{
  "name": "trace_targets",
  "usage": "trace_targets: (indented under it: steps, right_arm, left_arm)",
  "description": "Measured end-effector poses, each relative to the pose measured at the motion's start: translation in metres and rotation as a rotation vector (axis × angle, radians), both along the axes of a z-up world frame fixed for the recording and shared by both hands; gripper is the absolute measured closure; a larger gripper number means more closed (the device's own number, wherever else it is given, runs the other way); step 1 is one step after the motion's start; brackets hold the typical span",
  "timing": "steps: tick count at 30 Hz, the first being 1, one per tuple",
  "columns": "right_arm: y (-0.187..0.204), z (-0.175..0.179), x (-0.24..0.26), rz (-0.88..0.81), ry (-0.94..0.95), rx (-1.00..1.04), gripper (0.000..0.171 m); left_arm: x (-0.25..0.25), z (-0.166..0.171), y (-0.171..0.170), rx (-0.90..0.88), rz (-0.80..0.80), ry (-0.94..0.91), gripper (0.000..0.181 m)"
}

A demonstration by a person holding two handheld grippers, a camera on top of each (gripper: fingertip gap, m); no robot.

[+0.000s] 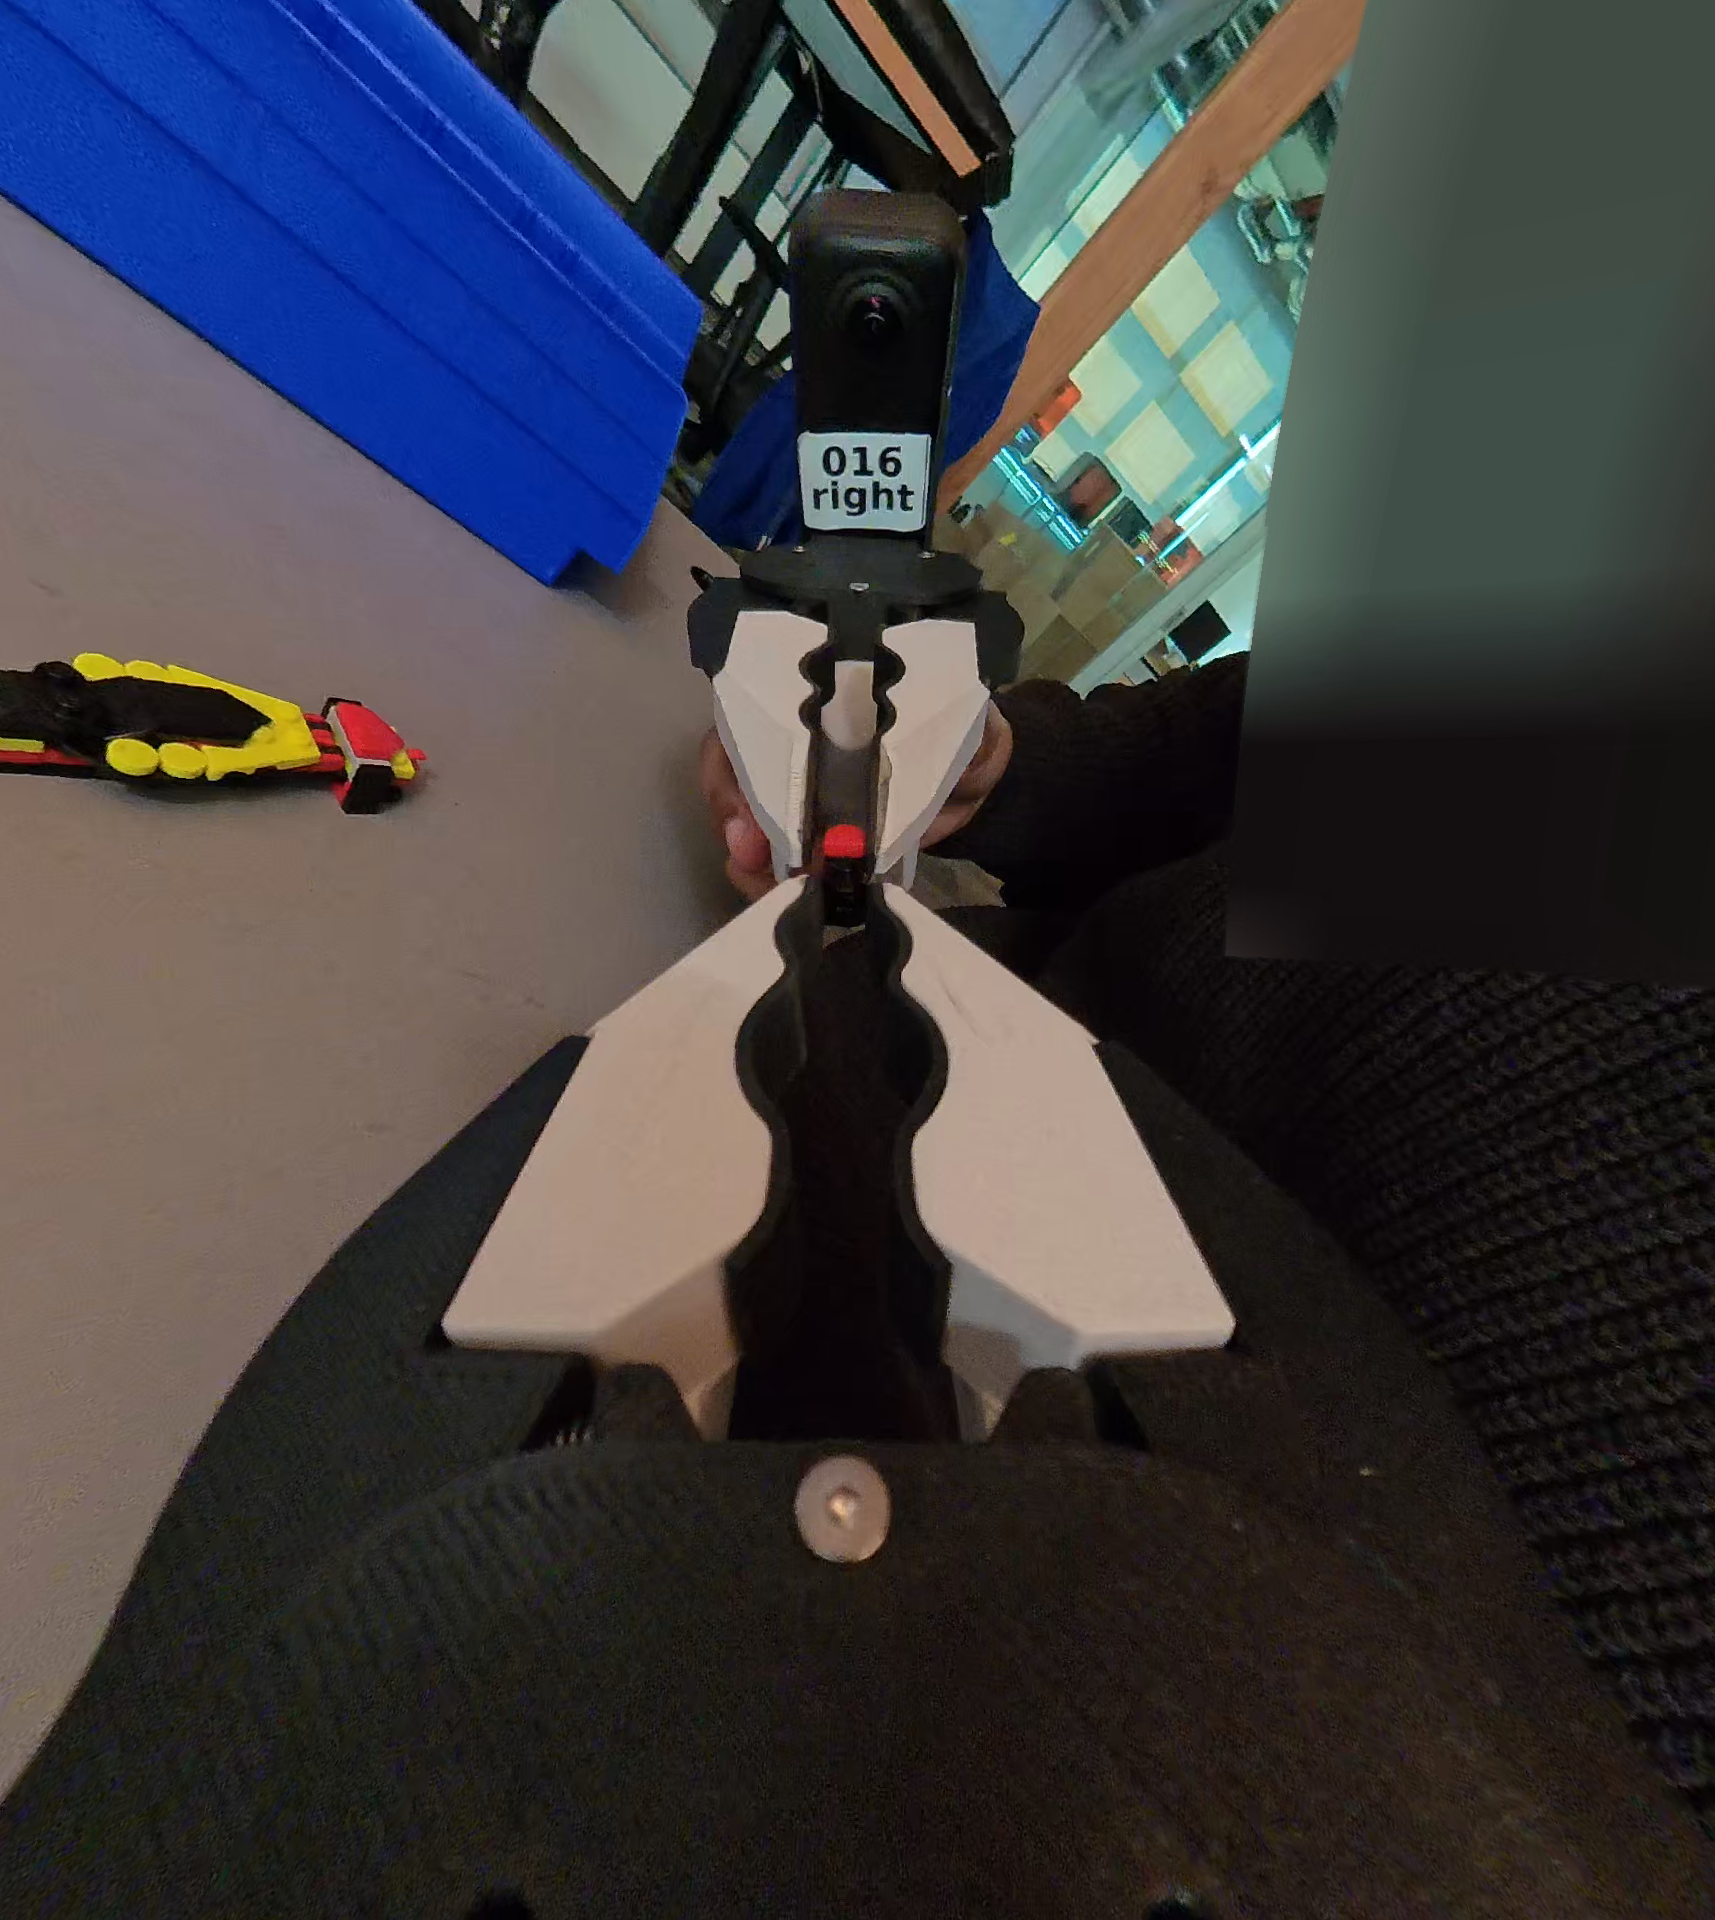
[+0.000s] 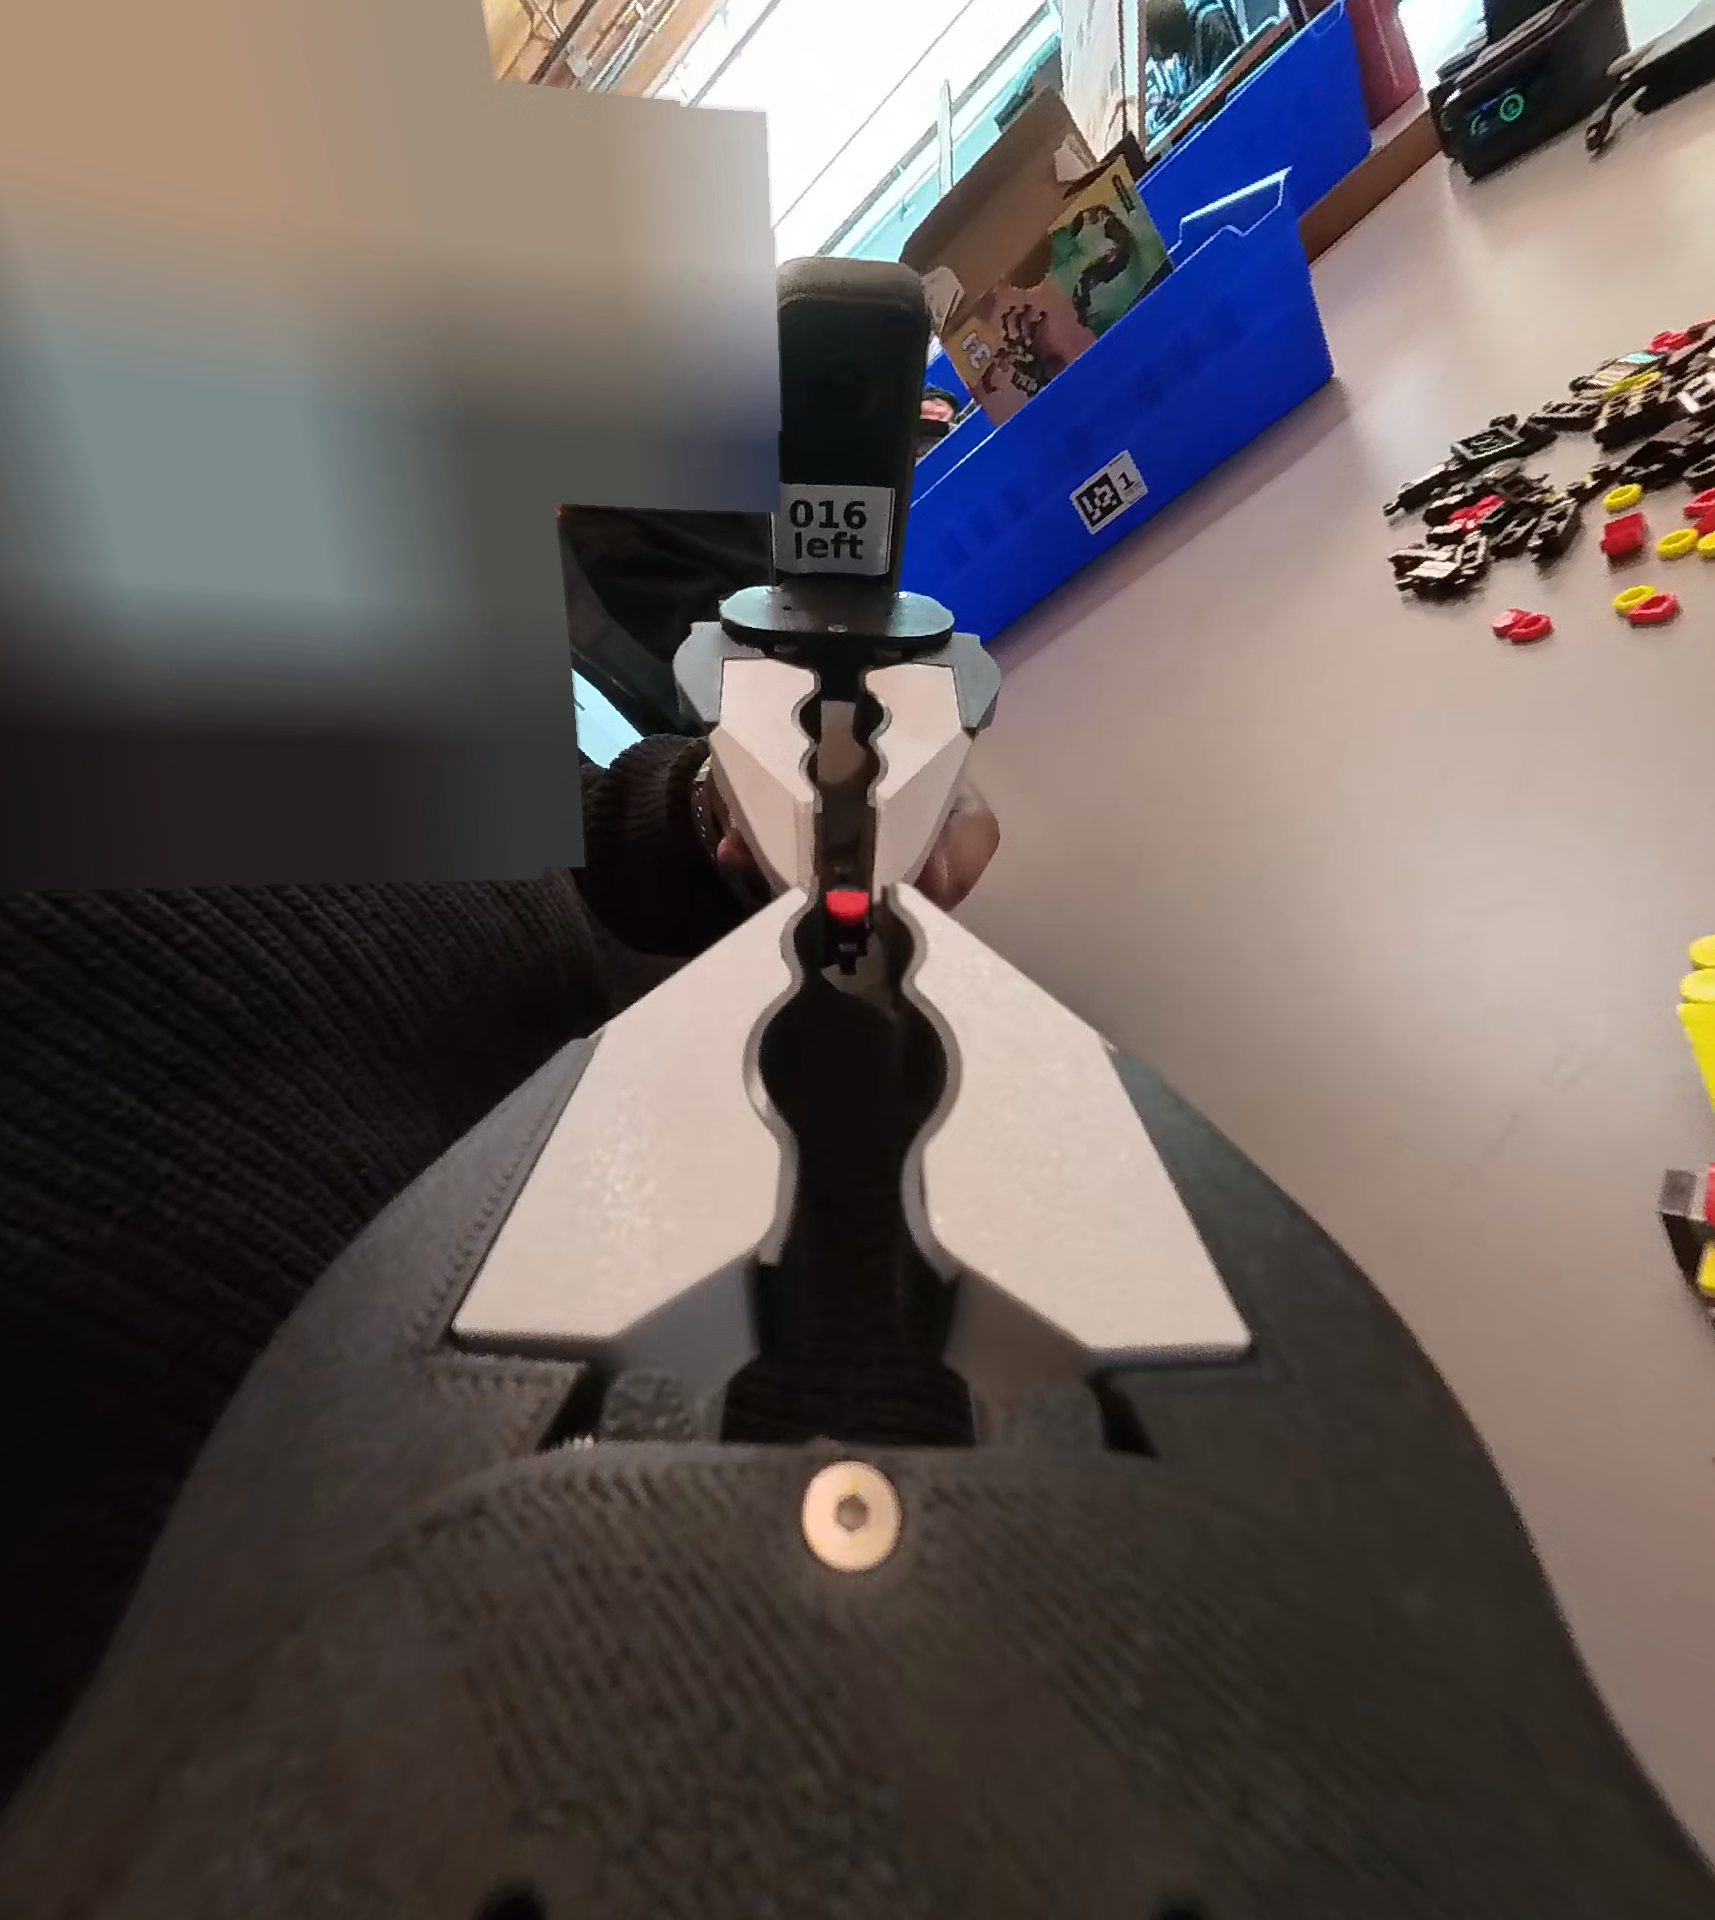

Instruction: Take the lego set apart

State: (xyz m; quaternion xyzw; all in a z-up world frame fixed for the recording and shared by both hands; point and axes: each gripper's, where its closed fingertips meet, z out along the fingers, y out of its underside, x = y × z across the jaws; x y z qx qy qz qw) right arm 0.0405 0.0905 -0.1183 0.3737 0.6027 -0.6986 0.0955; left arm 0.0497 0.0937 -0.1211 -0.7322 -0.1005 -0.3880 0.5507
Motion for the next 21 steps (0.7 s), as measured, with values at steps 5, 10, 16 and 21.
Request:
trace_targets:
  steps: [5, 10, 16, 21]
  right_arm:
    - [-0.002, -0.002, 0.004, 0.029, 0.007, 0.032, 0.165]
    - [0.003, 0.004, -0.003, -0.026, 0.017, 0.032, 0.165]
    - [0.006, 0.008, -0.006, -0.038, -0.037, -0.047, 0.165]
    - [0.007, 0.009, -0.008, -0.039, -0.075, -0.093, 0.165]
  left_arm:
    - [0.003, -0.003, 0.000, -0.012, -0.011, 0.023, 0.178]
    - [-0.005, 0.004, 0.006, 0.013, 0.061, -0.053, 0.172]
    - [-0.007, 0.010, 0.009, 0.036, 0.089, -0.145, 0.176]
    - [-0.010, 0.010, 0.009, 0.032, 0.103, -0.222, 0.177]
